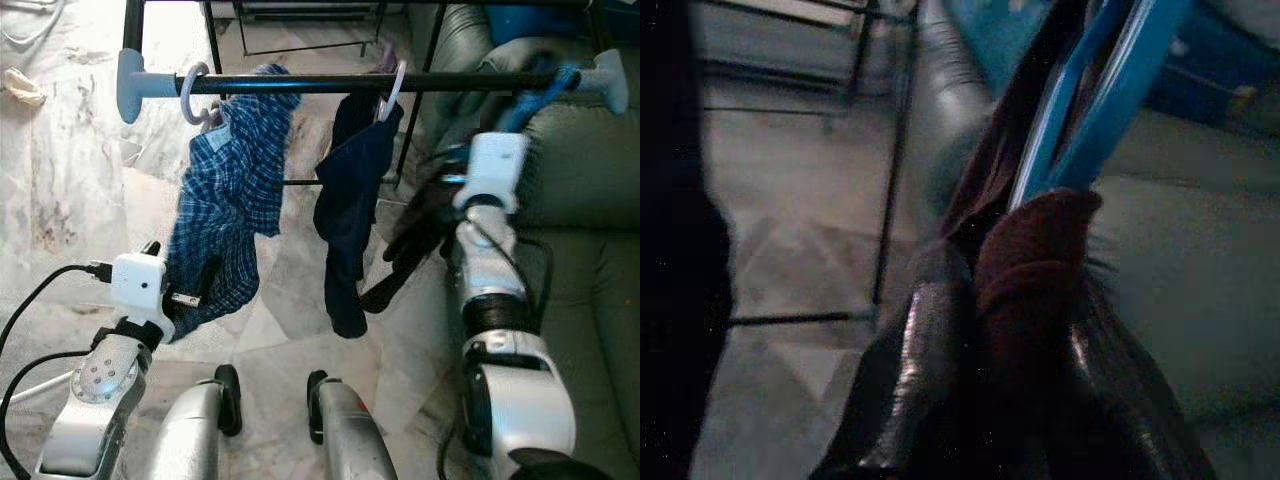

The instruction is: Hang hanger

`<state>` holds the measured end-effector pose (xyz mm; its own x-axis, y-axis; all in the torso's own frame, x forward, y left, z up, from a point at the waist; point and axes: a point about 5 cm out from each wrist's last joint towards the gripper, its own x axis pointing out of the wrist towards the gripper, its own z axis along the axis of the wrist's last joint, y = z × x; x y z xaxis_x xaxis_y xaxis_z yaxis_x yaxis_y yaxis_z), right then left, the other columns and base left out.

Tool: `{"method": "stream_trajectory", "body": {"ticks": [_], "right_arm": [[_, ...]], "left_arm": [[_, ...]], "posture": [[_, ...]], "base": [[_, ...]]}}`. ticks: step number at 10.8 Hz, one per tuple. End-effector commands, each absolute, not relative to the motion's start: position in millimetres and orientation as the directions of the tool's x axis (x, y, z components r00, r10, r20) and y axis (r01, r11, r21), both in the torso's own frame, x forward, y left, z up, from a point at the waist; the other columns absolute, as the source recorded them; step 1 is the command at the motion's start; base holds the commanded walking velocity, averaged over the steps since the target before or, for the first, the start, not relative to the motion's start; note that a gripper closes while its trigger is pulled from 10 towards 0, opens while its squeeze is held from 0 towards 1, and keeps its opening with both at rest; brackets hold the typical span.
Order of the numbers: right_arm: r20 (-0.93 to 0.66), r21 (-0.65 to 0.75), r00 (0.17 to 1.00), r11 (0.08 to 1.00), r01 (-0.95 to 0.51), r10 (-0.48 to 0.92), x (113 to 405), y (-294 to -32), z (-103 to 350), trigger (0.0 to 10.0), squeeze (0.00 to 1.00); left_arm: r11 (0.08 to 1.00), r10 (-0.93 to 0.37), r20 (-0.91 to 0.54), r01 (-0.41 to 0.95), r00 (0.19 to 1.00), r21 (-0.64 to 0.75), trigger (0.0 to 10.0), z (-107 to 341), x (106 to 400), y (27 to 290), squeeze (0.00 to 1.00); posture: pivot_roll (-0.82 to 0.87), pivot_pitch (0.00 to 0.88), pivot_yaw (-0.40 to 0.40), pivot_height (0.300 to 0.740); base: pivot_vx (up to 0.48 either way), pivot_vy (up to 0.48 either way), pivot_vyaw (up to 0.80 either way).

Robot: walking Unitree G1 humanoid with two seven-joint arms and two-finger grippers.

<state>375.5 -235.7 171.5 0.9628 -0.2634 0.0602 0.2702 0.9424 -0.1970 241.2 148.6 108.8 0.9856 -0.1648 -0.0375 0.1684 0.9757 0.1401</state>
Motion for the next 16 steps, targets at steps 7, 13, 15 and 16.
{"method": "stream_trajectory", "body": {"ticks": [7,13,15,16], "right_arm": [[0.011,-0.371,1.000,0.929,-0.004,0.008,360,-223,161,1.3,0.00],[0.029,-0.361,0.979,0.911,0.199,-0.203,345,-256,151,10.0,0.00],[0.013,-0.334,0.982,0.925,0.181,-0.188,345,-257,150,10.0,1.00],[-0.008,-0.351,0.983,0.921,0.169,-0.184,347,-257,149,10.0,1.00]], "left_arm": [[0.972,-0.173,-0.083,0.184,0.981,0.148,10.0,99,237,146,0.00],[0.971,-0.180,-0.080,0.190,0.980,0.147,10.0,99,240,143,0.00],[0.970,-0.179,-0.078,0.189,0.981,0.150,10.0,99,242,143,0.00],[0.971,-0.174,-0.080,0.184,0.982,0.151,10.0,99,243,145,0.00]], "posture": [[0.04,0.352,-0.053,0.740],[0.04,0.344,-0.052,0.740],[0.04,0.333,-0.053,0.740],[0.04,0.332,-0.054,0.740]], "base": [[0.000,0.000,0.00],[0.000,0.000,0.00],[0.000,0.000,0.00],[0.000,0.000,0.00]]}}
